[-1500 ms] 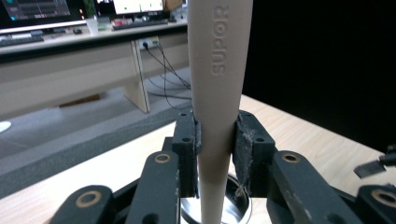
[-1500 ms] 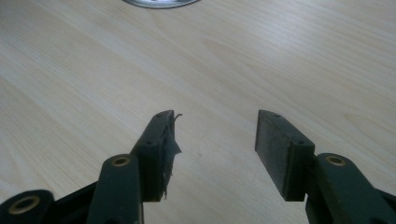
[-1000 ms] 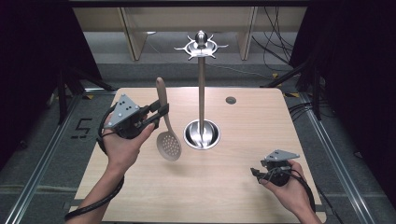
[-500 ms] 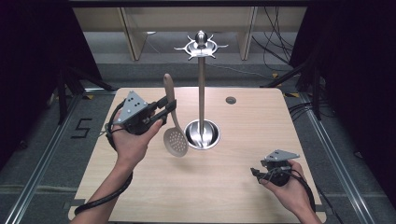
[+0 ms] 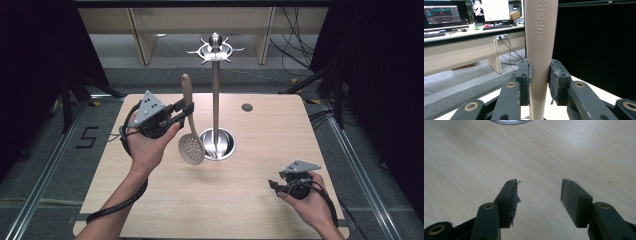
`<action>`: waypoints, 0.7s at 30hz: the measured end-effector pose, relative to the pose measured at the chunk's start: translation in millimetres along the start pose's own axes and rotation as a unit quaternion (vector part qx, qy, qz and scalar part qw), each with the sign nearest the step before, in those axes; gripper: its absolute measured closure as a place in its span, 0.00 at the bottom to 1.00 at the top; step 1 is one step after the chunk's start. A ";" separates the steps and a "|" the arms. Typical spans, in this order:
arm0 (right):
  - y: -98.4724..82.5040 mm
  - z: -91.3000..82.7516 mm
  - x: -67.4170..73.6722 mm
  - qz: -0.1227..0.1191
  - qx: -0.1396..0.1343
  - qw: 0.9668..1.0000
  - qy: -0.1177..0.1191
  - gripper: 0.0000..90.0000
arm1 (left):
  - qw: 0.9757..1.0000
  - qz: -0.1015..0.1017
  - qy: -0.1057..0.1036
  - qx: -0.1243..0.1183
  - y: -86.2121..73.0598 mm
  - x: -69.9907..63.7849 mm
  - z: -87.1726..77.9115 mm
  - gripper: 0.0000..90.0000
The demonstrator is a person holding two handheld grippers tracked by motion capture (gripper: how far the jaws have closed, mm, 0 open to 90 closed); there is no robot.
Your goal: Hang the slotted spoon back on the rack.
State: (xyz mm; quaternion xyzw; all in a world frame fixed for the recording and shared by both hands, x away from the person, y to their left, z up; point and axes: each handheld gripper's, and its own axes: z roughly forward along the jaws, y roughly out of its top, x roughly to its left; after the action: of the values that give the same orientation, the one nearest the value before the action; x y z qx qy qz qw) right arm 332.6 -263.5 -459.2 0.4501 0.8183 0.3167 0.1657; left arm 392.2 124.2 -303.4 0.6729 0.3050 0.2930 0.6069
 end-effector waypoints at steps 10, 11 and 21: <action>-0.1 0.6 0.3 0.001 -0.003 1.000 0.001 0.53 | 1.000 0.010 -0.001 0.007 11.0 0.7 7.1 0.79; -0.1 0.6 0.3 0.001 -0.003 1.000 0.001 0.53 | 0.999 0.048 0.002 0.017 13.6 5.6 6.4 0.79; 0.2 0.6 -1.2 -0.006 -0.004 1.000 0.000 0.53 | 1.000 -0.010 0.007 0.024 18.6 -2.3 11.5 0.79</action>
State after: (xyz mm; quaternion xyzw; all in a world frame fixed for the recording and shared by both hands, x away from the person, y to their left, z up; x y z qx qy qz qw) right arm 333.7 -264.1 -459.5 0.4444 0.8198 0.3187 0.1699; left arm 400.5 113.7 -286.1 0.6818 0.3231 0.2844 0.5915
